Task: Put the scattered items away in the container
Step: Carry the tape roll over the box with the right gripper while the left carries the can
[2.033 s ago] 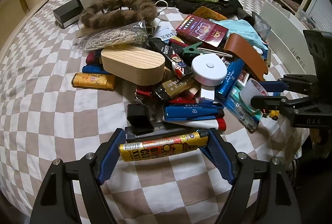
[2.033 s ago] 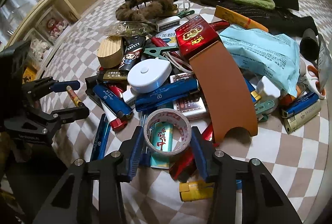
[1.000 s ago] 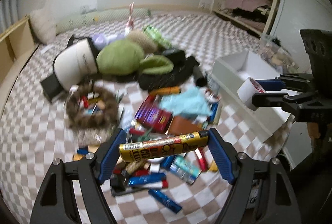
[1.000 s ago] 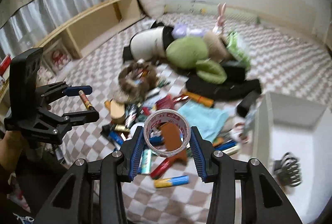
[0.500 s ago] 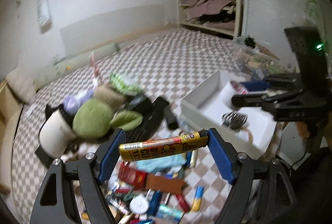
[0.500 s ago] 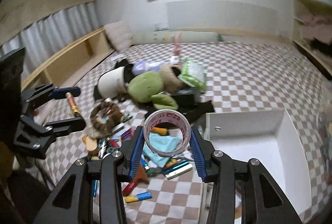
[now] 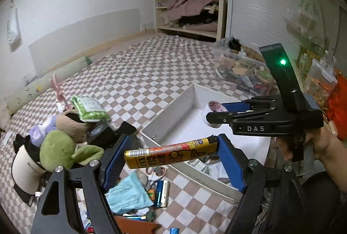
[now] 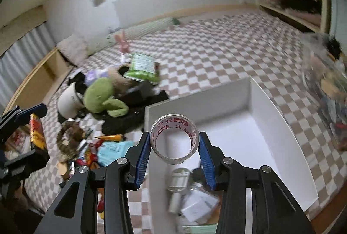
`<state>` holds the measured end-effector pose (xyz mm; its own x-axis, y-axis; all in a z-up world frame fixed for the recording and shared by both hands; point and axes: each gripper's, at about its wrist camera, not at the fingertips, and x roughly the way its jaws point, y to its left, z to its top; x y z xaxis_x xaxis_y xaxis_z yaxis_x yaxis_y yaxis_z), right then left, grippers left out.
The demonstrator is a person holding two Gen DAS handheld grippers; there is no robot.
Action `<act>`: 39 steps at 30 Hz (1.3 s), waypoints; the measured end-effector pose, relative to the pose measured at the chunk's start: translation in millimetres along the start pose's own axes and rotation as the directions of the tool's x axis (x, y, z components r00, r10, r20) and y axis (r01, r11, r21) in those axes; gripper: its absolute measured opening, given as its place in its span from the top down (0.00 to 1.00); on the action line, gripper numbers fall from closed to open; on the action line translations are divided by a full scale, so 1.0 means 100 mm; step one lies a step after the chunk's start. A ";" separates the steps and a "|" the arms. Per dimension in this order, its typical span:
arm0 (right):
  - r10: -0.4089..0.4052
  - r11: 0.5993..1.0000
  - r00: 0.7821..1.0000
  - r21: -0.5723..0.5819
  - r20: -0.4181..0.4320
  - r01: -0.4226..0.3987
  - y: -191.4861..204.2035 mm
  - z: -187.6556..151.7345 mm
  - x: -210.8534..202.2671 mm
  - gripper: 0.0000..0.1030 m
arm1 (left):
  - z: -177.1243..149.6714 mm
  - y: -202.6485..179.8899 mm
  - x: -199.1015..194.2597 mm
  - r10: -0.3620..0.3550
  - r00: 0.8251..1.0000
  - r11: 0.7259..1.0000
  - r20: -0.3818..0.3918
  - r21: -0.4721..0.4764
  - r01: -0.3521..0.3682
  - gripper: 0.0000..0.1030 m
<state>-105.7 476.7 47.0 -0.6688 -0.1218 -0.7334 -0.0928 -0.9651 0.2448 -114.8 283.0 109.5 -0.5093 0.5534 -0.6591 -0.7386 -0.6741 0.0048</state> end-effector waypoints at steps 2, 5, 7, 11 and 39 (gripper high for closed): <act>-0.025 0.999 0.999 0.025 -0.029 0.026 -0.12 0.00 0.09 0.57 | 0.02 -0.01 0.14 -0.005 1.000 1.000 -0.020 -0.005 0.005 0.22; -0.058 0.997 0.996 0.040 -0.072 0.061 -0.23 -0.04 0.18 0.57 | 0.04 -0.01 0.36 -0.012 0.999 1.000 -0.049 -0.020 0.011 0.22; -0.084 0.995 0.990 0.045 -0.113 0.090 -0.30 -0.07 0.28 0.57 | 0.06 0.00 0.48 -0.015 0.998 0.999 -0.063 -0.032 0.013 0.22; -0.130 0.987 0.977 0.069 -0.171 0.143 -0.50 -0.11 0.42 0.57 | 0.10 -0.04 0.71 -0.028 0.996 0.998 -0.089 -0.050 0.023 0.22; -0.253 0.907 0.812 0.163 -0.526 0.388 -1.28 -0.30 1.23 0.57 | 0.05 -0.24 1.95 0.005 0.966 1.000 -0.259 -0.002 -0.006 0.22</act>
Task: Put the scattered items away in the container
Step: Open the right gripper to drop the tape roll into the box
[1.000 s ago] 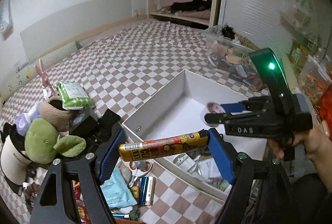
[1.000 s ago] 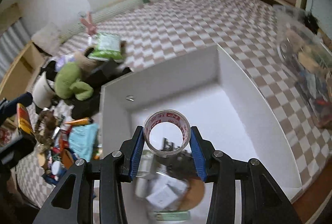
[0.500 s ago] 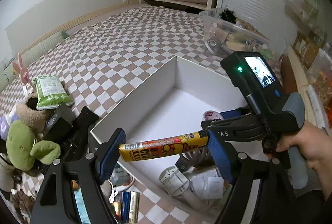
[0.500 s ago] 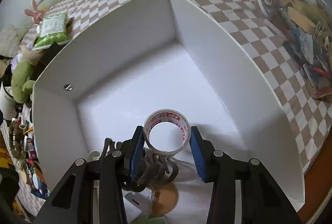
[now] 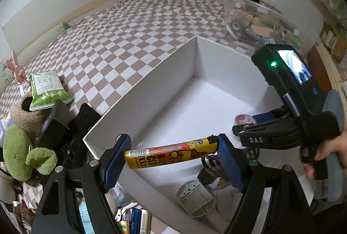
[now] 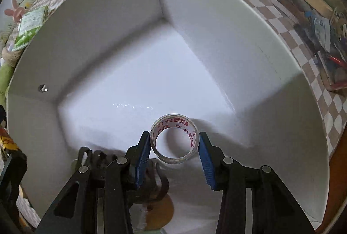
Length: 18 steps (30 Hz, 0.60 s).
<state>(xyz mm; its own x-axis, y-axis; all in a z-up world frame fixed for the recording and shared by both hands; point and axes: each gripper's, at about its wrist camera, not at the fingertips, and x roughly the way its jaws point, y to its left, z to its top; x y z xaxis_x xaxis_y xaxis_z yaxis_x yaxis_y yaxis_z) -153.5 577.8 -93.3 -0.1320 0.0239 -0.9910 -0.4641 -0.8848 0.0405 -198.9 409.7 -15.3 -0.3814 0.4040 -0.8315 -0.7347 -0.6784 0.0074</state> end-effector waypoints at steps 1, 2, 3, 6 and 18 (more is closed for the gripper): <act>0.000 1.000 1.000 0.002 -0.003 0.000 -0.01 -0.01 0.01 0.57 | 0.00 0.00 0.02 0.003 1.000 1.000 -0.006 0.002 -0.003 0.22; 0.001 1.000 1.000 0.005 -0.007 -0.001 -0.02 -0.01 0.01 0.57 | 0.00 0.00 0.05 0.007 1.000 1.000 -0.013 0.000 -0.007 0.22; -0.001 1.000 1.000 0.009 -0.013 0.001 -0.03 -0.01 0.03 0.57 | 0.00 0.01 0.07 0.009 1.000 1.000 -0.018 -0.001 -0.009 0.22; 0.004 1.000 0.999 0.014 -0.036 -0.004 -0.06 -0.03 0.07 0.57 | 0.00 0.01 0.13 0.015 0.999 1.000 -0.031 -0.004 -0.015 0.22; -0.093 0.995 0.993 -0.033 0.068 0.095 -0.10 -0.17 -0.26 0.27 | 0.01 -0.05 0.35 0.053 0.995 0.999 -0.081 0.011 -0.052 0.22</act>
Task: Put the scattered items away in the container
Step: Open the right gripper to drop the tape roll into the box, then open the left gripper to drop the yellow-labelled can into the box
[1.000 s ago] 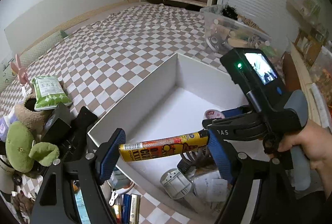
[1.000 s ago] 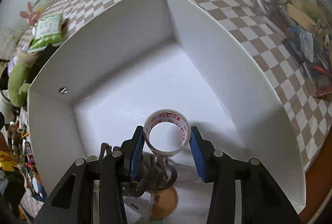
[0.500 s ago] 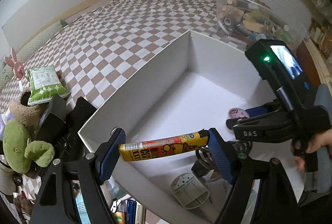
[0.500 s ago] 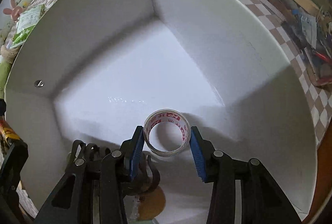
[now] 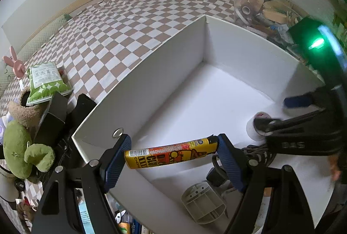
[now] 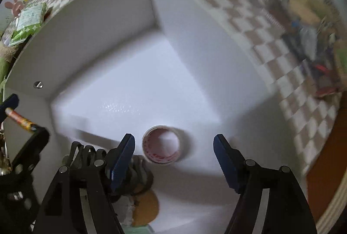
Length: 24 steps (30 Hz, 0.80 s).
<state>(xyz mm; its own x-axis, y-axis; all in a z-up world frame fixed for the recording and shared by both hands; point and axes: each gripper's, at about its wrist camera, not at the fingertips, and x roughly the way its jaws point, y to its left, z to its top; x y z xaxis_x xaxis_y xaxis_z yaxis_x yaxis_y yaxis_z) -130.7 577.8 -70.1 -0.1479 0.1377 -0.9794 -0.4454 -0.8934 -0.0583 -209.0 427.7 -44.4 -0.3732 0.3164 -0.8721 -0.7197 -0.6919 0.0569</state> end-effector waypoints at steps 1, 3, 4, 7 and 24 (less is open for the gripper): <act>0.009 1.000 1.000 0.002 0.011 -0.009 -0.01 -0.03 -0.04 0.26 | 0.00 -0.01 0.02 0.001 1.000 1.000 -0.004 0.003 -0.001 0.22; 0.019 1.000 0.999 0.005 0.034 -0.019 -0.02 -0.08 -0.13 0.20 | 0.01 -0.04 0.07 0.002 1.000 1.000 -0.013 0.011 -0.002 0.22; 0.041 0.999 0.998 0.012 0.046 -0.042 -0.03 -0.11 -0.18 0.20 | 0.01 -0.06 0.10 0.003 1.000 1.000 -0.018 0.016 -0.003 0.22; 0.107 0.994 0.992 0.031 0.070 -0.109 0.01 -0.11 -0.28 0.20 | 0.03 -0.10 0.16 0.001 0.999 1.000 -0.032 0.020 0.000 0.22; 0.293 0.932 0.944 0.174 0.150 -0.317 0.01 -0.06 -0.48 0.13 | 0.21 0.00 0.43 -0.146 0.972 0.984 -0.185 -0.130 0.123 0.22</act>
<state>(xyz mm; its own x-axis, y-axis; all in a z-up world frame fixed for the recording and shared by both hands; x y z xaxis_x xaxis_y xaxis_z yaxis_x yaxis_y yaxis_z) -119.0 567.7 -23.9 -0.4028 -0.0672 -0.9128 -0.5223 -0.8021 0.2895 -237.7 455.3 -71.9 -0.1492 0.2881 -0.9459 -0.6777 -0.7264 -0.1143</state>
